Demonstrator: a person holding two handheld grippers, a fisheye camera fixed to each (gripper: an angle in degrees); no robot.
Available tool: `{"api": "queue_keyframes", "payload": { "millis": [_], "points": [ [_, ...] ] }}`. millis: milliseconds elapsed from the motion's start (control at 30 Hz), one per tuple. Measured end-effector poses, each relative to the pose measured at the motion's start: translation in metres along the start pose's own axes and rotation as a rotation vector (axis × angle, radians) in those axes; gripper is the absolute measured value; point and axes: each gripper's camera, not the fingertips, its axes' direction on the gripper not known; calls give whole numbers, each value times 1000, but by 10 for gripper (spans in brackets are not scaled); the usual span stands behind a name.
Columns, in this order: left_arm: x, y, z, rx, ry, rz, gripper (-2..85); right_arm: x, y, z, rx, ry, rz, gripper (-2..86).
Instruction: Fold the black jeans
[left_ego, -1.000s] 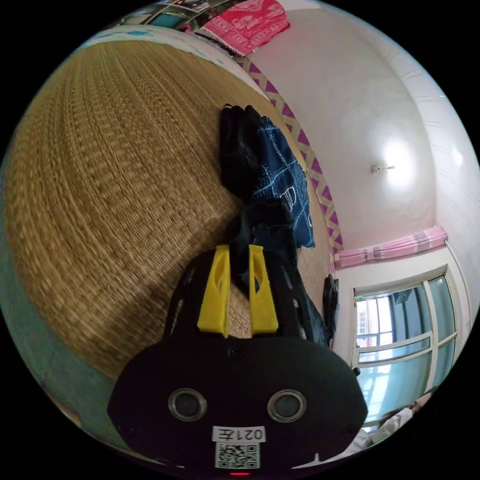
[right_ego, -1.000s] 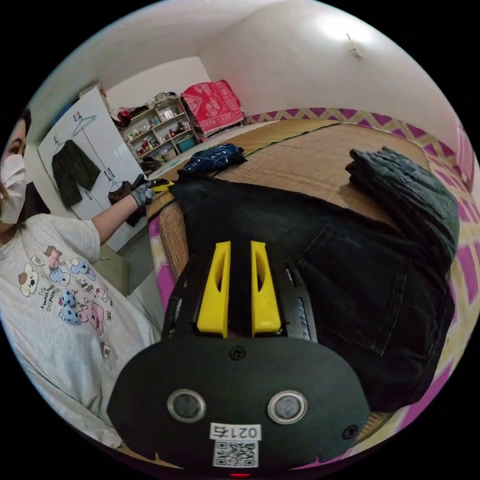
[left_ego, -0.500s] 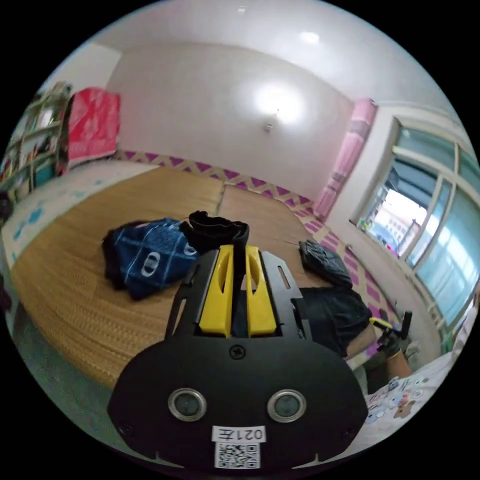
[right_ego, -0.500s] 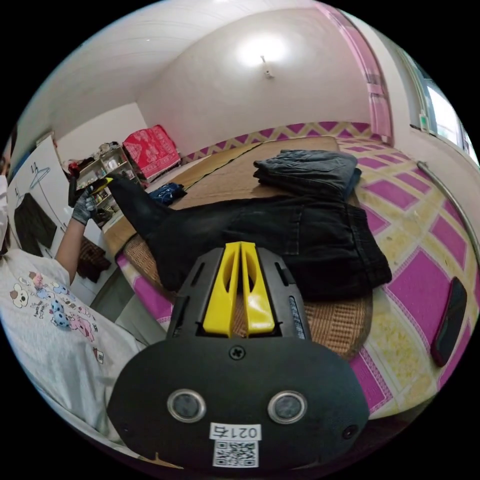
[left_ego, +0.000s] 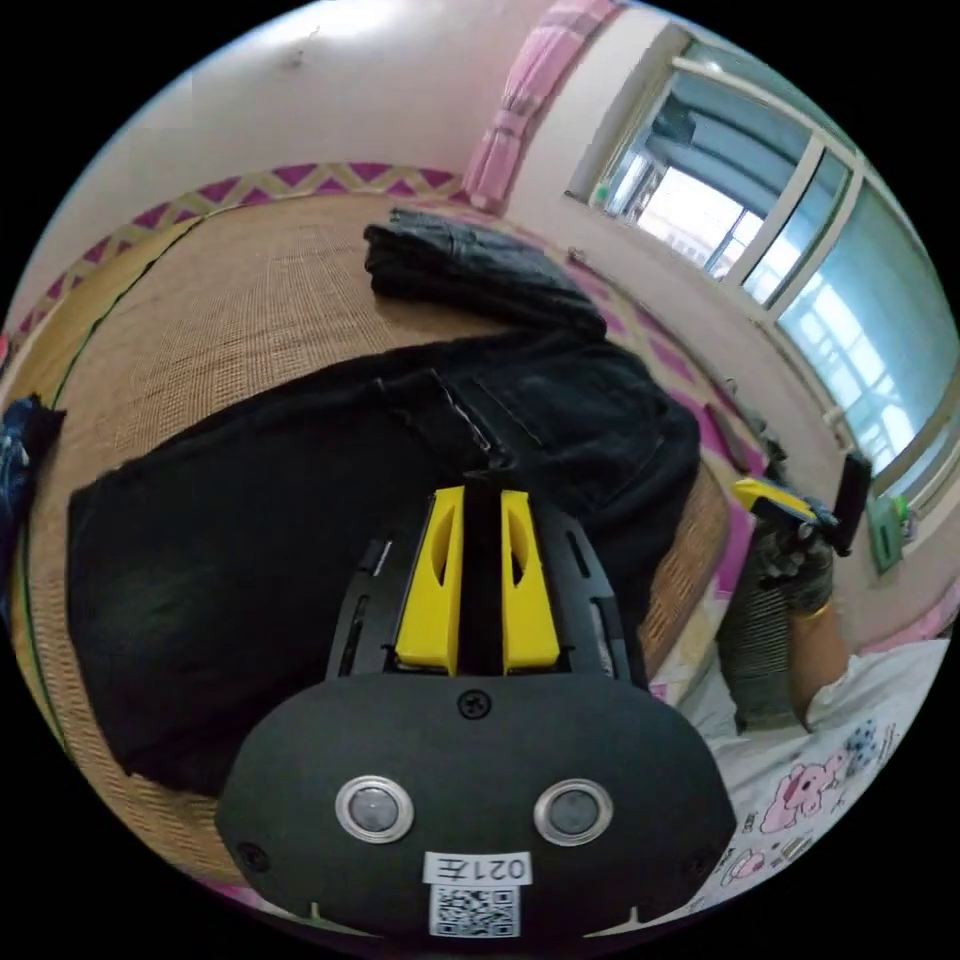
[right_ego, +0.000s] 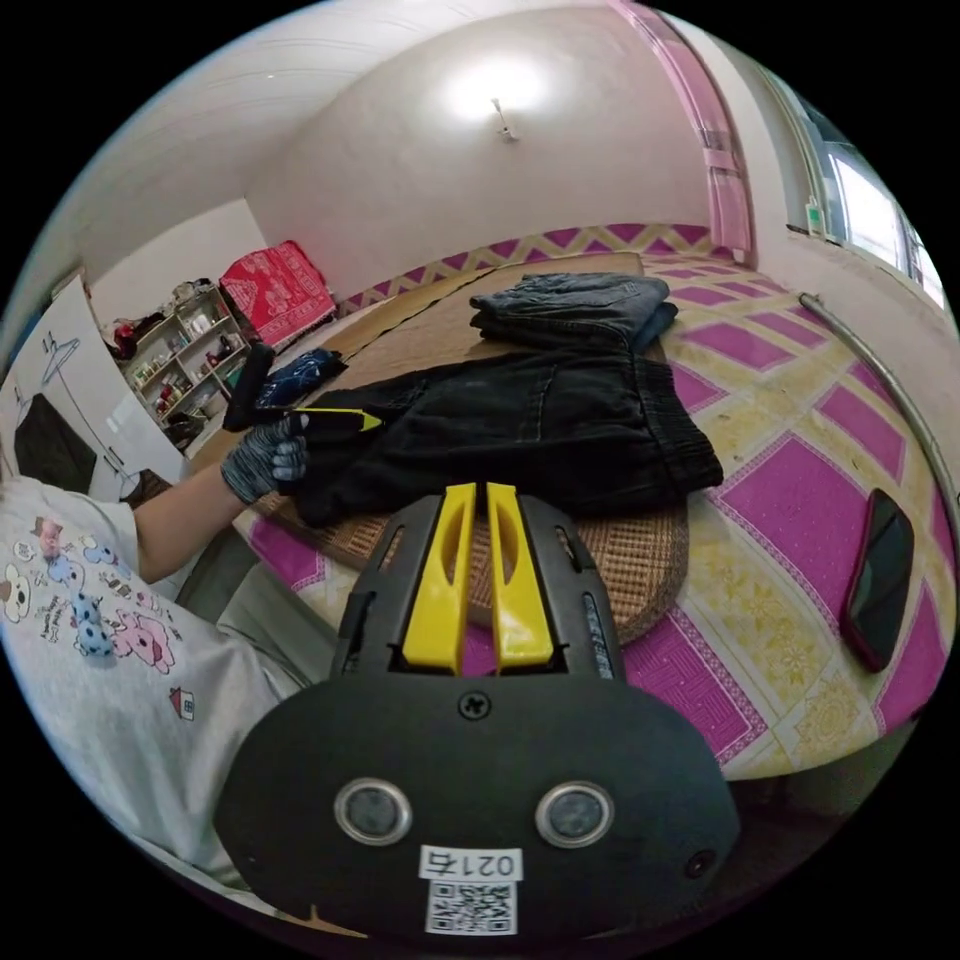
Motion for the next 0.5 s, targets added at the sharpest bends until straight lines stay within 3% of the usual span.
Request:
{"api": "queue_keyframes", "payload": {
  "millis": [67, 500],
  "points": [
    [7, 6, -14, 48, 63, 8, 62, -7, -4, -5, 21, 4, -39, 23],
    [46, 61, -52, 100, -208, 74, 50, -67, -34, -18, 79, 150, -257, 56]
  ]
}}
